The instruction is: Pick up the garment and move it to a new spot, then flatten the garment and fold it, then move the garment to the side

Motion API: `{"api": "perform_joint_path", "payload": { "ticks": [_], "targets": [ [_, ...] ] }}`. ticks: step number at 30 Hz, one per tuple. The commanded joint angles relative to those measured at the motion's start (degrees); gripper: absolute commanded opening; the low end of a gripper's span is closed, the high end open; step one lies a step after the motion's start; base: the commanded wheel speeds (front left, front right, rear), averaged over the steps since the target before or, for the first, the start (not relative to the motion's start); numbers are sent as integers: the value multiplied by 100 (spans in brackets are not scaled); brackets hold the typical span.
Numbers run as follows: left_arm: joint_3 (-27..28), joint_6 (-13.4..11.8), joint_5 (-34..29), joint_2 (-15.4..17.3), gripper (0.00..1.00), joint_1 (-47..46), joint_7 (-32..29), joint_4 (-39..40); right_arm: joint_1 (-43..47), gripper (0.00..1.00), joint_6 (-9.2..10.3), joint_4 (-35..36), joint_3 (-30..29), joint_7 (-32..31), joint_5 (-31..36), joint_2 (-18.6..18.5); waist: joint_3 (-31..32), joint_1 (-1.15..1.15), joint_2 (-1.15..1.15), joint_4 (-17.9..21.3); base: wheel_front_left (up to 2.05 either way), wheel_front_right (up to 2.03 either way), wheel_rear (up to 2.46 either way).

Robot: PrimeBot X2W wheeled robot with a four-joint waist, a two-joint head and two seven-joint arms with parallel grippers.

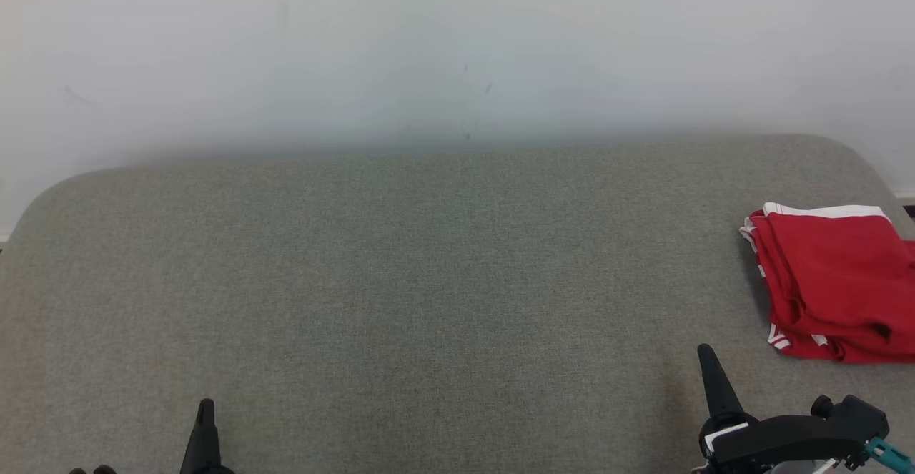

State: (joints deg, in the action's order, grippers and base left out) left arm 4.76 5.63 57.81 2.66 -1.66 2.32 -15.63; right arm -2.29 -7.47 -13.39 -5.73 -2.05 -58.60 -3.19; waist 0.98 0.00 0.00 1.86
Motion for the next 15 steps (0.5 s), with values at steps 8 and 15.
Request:
{"api": "perform_joint_path", "payload": {
  "ticks": [8, 15],
  "targets": [
    [50, 58, 611, 22, 0, -185, -152, 89, -159, 0, -3, 32, -19, -78, -591, 13, -14, 0, 0, -22, 0, 0, 0],
    [69, 83, 1014, 24, 0, -230, -261, 101, -193, 0, -3, 20, -30, -135, -982, 16, -25, 0, 0, -40, 0, 0, 0]
  ]
}}
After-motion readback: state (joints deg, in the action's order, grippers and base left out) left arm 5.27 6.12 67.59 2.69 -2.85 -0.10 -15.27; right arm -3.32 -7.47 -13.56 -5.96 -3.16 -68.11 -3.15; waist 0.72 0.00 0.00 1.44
